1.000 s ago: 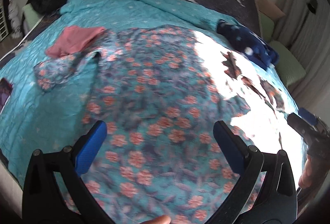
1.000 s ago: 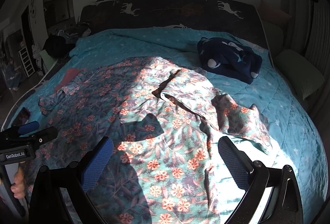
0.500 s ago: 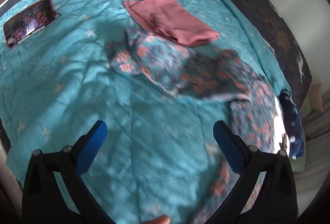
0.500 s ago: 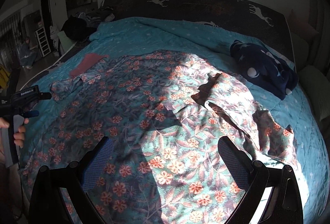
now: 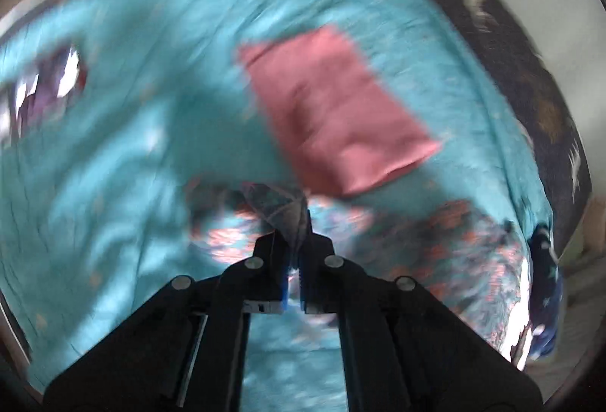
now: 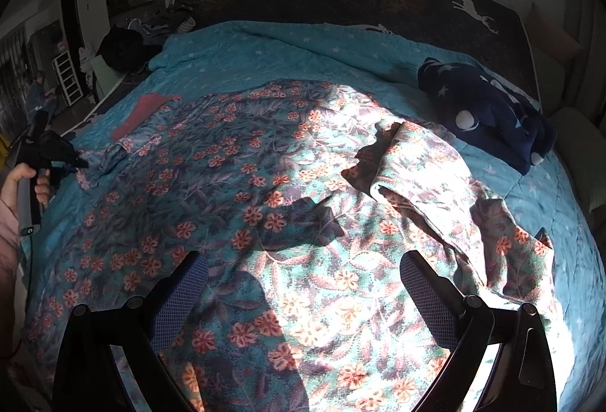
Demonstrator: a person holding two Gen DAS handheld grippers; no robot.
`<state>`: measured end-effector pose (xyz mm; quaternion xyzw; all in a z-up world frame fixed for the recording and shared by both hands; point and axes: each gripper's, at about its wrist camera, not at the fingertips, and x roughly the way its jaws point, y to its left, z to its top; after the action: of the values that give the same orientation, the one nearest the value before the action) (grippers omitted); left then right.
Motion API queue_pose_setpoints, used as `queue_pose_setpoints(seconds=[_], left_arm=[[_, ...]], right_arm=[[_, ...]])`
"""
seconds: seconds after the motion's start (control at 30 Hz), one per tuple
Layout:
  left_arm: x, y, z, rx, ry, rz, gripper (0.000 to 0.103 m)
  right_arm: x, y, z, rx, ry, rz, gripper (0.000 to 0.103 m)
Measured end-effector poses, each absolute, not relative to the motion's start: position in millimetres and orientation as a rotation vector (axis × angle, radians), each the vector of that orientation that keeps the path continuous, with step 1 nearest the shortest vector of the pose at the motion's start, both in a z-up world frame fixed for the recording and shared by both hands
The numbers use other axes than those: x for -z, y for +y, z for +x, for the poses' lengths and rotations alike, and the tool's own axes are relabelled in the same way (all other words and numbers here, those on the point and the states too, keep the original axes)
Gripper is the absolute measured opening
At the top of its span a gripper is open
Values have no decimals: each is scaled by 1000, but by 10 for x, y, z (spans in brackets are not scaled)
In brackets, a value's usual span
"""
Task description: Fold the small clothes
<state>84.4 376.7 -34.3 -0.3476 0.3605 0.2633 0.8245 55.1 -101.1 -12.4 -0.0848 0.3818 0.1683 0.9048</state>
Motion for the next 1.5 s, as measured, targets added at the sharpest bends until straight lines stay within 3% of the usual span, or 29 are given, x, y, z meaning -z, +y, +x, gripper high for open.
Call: queue_pose_setpoints(seconds=[0.13, 0.3, 0.4, 0.53, 0.6, 0.7, 0.77, 0.83, 1.03, 1.2, 1.3, 1.5], left_arm=[[-372, 3162, 1225, -425, 628, -518, 4], [-900, 1552, 1510, -56, 516, -117, 4], [-644, 600, 1440, 161, 537, 106, 6], [64, -248, 1252, 309, 674, 395, 28], [268, -385, 1116, 334, 722, 455, 28], [270, -284, 878, 351, 715, 460, 40], [176, -137, 774, 290, 672, 459, 60], [80, 97, 742, 189, 638, 458, 63], [252, 1172, 1088, -143, 784, 334, 64], [500, 1754, 1255, -293, 873, 248, 64], [582, 1864, 1379, -305, 894, 183, 64], [561, 2045, 1549, -356, 879, 114, 64]], right_arm=[[118, -1074, 620, -331, 787, -153, 103], [72, -1228, 648, -294, 774, -103, 103], [54, -1392, 653, -257, 779, -65, 103], [50, -1659, 628, -201, 796, -16, 103], [57, -1775, 605, -175, 799, -12, 103], [88, -1885, 591, -157, 808, -4, 103], [109, -1935, 611, -157, 814, 10, 103], [115, -1937, 651, -175, 820, 32, 103], [34, -1768, 831, -233, 786, 24, 103], [-44, -1348, 975, -284, 750, -140, 103], [12, -1115, 1117, -336, 796, -155, 103], [313, -1078, 1357, -483, 1000, 102, 103]])
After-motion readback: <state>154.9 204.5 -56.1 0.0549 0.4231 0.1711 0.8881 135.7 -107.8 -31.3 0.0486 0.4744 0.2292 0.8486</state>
